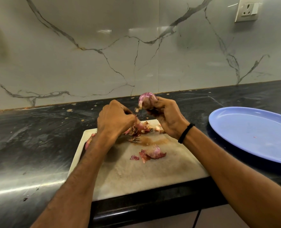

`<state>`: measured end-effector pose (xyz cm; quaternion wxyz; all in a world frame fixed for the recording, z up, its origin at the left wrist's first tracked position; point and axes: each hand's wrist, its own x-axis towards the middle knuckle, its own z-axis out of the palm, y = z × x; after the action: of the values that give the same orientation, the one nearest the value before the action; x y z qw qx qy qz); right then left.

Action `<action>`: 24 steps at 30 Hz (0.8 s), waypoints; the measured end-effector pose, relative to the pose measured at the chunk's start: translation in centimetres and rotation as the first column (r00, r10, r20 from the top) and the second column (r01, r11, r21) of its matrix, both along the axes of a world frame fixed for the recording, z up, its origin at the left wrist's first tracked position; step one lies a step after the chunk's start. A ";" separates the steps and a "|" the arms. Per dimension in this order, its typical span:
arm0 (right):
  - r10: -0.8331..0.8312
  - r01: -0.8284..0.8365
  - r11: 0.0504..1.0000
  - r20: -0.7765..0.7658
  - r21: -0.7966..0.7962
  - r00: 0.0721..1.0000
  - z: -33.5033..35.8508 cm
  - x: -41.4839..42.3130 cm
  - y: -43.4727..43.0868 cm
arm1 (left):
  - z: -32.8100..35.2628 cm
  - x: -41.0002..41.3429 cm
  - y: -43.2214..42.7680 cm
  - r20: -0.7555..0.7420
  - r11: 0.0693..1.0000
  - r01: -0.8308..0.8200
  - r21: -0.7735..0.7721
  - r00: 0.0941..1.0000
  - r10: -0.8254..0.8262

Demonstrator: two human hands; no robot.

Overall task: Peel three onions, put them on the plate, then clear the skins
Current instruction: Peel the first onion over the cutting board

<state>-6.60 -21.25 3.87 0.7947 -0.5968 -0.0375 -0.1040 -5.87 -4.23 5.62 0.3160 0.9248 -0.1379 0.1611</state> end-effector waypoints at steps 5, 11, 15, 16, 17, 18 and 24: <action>-0.020 0.031 0.985 -0.066 0.171 0.998 0.5 -0.2 0.0 | 0.0 0.3 0.2 -0.096 0.994 -0.030 0.101 0.995 0.040; -0.039 0.049 0.992 -0.092 0.114 0.995 0.3 -0.2 0.1 | 0.1 0.4 -0.1 -0.125 0.997 0.023 0.080 0.992 -0.013; -0.005 0.019 0.990 -0.097 0.141 0.995 0.4 -0.2 0.0 | -0.2 0.7 -0.4 0.151 0.997 0.001 0.073 0.988 -0.012; 0.017 -0.002 0.988 -0.097 0.156 0.995 0.4 -0.3 0.0 | -0.1 0.5 -0.7 0.214 1.000 0.017 0.025 0.976 -0.022; 0.036 -0.019 0.985 -0.099 0.170 0.994 0.4 -0.3 0.1 | 0.0 0.3 -0.8 0.282 0.998 0.053 -0.031 0.959 -0.042; 0.052 -0.033 0.983 -0.102 0.181 0.993 0.5 -0.4 0.0 | 0.0 0.3 -0.9 0.343 0.993 0.092 -0.071 0.937 -0.063; 0.095 -0.060 0.972 -0.143 0.227 0.985 0.5 -0.5 0.1 | -0.2 -0.1 -1.0 0.486 0.971 0.226 -0.082 0.860 -0.159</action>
<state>-7.09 -21.13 4.35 0.8603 -0.5088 0.0120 -0.0303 -6.01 -5.28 5.37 0.3493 0.8146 -0.2917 0.3596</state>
